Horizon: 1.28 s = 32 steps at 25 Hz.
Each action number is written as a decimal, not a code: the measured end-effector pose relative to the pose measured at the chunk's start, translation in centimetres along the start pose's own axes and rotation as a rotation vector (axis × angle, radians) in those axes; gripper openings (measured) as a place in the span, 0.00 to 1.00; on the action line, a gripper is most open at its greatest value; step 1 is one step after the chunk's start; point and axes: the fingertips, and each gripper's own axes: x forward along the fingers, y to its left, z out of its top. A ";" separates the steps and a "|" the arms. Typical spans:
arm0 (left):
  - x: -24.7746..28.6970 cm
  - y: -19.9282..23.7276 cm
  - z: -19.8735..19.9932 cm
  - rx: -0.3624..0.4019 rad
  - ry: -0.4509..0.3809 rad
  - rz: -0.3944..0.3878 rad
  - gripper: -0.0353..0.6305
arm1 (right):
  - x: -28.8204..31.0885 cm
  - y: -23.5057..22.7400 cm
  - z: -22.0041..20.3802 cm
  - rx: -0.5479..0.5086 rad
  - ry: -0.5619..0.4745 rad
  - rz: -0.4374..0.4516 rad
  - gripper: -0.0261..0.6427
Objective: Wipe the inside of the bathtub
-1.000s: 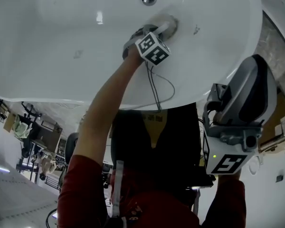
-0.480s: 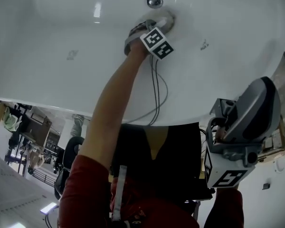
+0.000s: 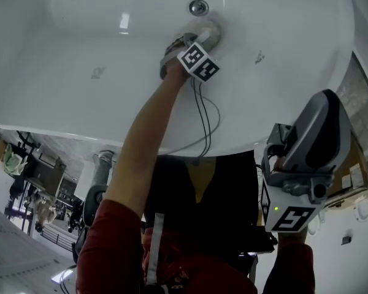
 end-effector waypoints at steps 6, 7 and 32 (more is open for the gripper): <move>-6.3 -0.7 0.7 -0.087 -0.129 -0.021 0.19 | -1.0 0.8 4.1 -0.020 -0.007 -0.014 0.06; -8.1 -0.5 0.9 -0.117 -0.167 -0.017 0.19 | -1.2 1.1 5.1 -0.029 -0.009 -0.013 0.06; -73.4 15.1 0.2 -0.361 -1.300 0.433 0.19 | -3.5 14.4 38.1 -0.209 -0.185 -0.080 0.06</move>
